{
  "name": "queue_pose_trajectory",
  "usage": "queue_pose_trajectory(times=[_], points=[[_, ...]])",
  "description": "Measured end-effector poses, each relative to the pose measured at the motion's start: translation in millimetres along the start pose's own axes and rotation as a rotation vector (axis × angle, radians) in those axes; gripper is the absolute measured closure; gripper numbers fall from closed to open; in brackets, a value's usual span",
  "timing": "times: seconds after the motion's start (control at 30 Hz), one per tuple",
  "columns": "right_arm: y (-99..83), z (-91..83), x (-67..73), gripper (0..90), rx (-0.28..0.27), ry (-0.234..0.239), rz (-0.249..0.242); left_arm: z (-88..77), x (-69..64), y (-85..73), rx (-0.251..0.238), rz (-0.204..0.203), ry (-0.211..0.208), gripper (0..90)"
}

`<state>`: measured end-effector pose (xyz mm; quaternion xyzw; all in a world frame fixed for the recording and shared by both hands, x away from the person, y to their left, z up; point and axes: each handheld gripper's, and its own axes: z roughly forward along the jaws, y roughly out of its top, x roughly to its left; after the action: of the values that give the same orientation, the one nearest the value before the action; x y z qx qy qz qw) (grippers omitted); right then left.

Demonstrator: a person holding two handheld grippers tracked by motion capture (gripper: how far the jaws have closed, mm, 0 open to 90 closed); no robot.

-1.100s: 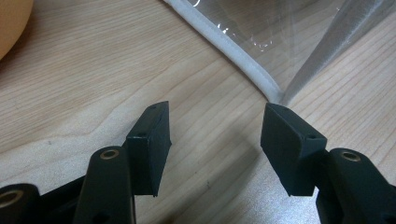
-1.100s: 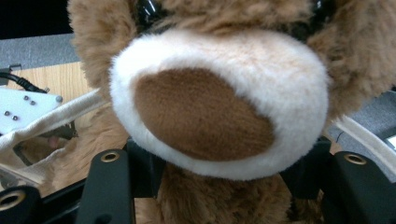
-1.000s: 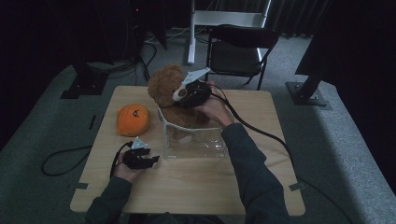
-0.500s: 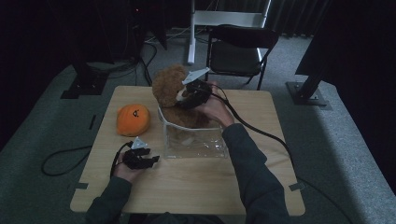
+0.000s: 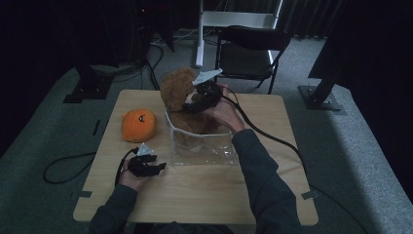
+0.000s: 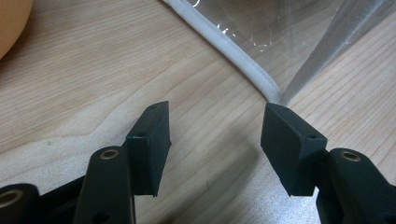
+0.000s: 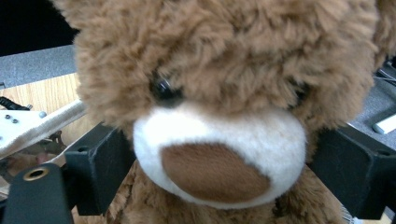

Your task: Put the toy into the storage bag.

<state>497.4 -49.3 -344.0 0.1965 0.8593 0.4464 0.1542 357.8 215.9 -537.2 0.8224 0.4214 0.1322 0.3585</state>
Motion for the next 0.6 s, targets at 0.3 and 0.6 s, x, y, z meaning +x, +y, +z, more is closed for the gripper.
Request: queue_pose_trajectory(times=[0.3, 0.6], points=[[0.3, -1.8, 1.6, 10.7, -0.022, -0.015, -0.002, -0.1, 0.0, 0.0, 0.001, 0.000, 0.000, 43.0], [1.3, -6.8, 1.9, 10.7, -0.059, -0.021, -0.004, -0.1, 0.0, 0.0, 0.000, 0.000, -0.001, 43.0]])
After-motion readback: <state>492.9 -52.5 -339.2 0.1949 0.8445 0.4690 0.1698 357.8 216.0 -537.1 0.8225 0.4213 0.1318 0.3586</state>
